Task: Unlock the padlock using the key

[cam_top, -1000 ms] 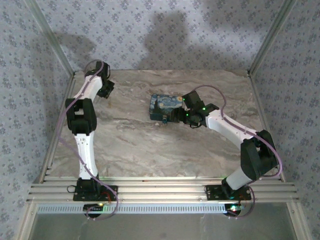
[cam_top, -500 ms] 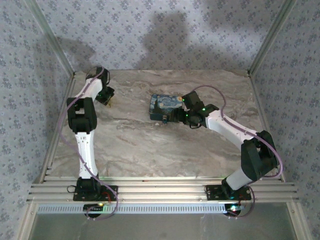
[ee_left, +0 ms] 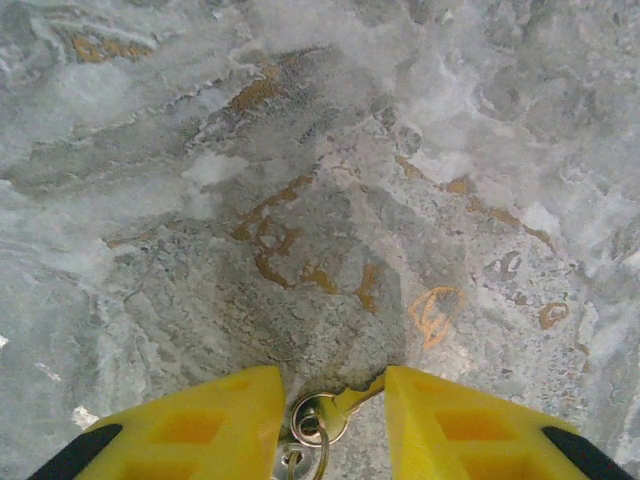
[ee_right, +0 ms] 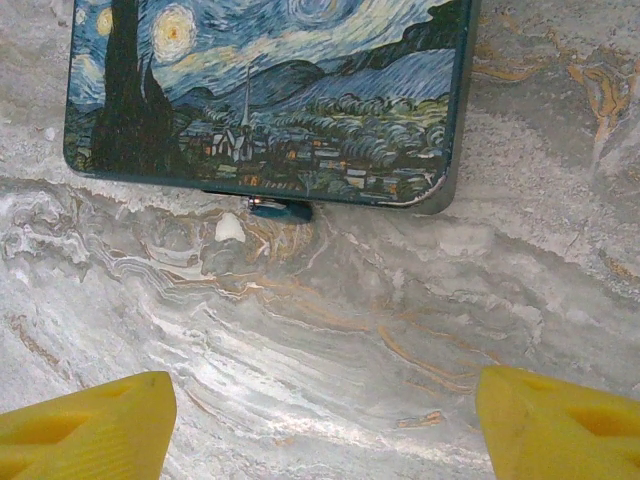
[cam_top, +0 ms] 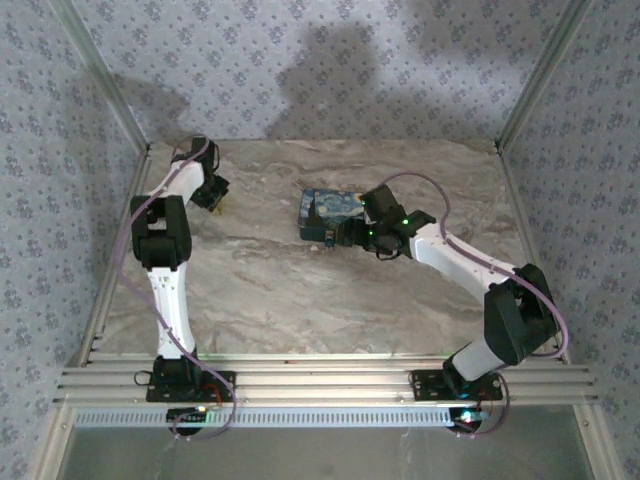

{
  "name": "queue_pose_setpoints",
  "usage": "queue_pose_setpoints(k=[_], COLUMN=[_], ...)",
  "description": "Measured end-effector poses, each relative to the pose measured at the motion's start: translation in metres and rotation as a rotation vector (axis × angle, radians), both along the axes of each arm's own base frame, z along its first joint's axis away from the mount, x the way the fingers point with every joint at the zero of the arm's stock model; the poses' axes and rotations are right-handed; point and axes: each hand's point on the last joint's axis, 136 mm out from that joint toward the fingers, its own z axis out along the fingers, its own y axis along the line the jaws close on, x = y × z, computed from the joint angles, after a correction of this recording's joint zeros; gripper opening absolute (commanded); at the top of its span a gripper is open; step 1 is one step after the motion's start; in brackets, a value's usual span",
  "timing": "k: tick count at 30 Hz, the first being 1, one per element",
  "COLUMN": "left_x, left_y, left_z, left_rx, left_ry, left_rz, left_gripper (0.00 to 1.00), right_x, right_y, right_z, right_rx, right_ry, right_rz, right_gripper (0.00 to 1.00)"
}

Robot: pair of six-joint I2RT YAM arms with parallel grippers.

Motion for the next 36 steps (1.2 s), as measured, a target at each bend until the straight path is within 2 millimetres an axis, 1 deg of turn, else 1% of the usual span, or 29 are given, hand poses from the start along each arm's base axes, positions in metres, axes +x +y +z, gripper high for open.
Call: queue_pose_setpoints(k=[10,15,19,22,26,28,30,36], left_x=[-0.006,-0.016,-0.032,-0.046,-0.073,-0.087,-0.096,-0.114], left_y=[0.001,-0.009,-0.021,-0.031,-0.043,-0.050,-0.056,-0.085], left_z=[-0.001,0.001,0.000,0.001,0.003,0.008,0.016,0.054], left_rx=[0.009,-0.001,-0.005,-0.004,-0.003,-0.010,-0.015,-0.072], left_ry=[0.000,0.014,0.035,0.052,0.073,0.063,0.037,-0.106], left_rz=[-0.023,-0.060,-0.102,-0.140,-0.209,-0.255,-0.299,-0.478], left_gripper=[0.15,0.00,0.00,0.00,0.00,0.00,0.00,0.00], right_x=[-0.009,-0.012,-0.017,-0.022,-0.029,-0.033,-0.038,-0.047], right_y=[0.000,-0.001,0.000,-0.004,-0.010,-0.013,-0.016,-0.024], right_z=[0.008,0.008,0.008,0.009,0.011,0.009,0.006,-0.004], right_rx=[-0.003,-0.005,-0.005,-0.005,0.001,0.003,0.002,0.005], right_ry=[-0.021,-0.021,-0.022,-0.026,-0.035,-0.033,-0.027,-0.008], right_rz=[0.002,-0.004,-0.002,-0.006,-0.017,-0.022,-0.026,-0.037], right_gripper=[0.80,0.80,0.80,0.80,0.80,0.80,0.80,0.81])
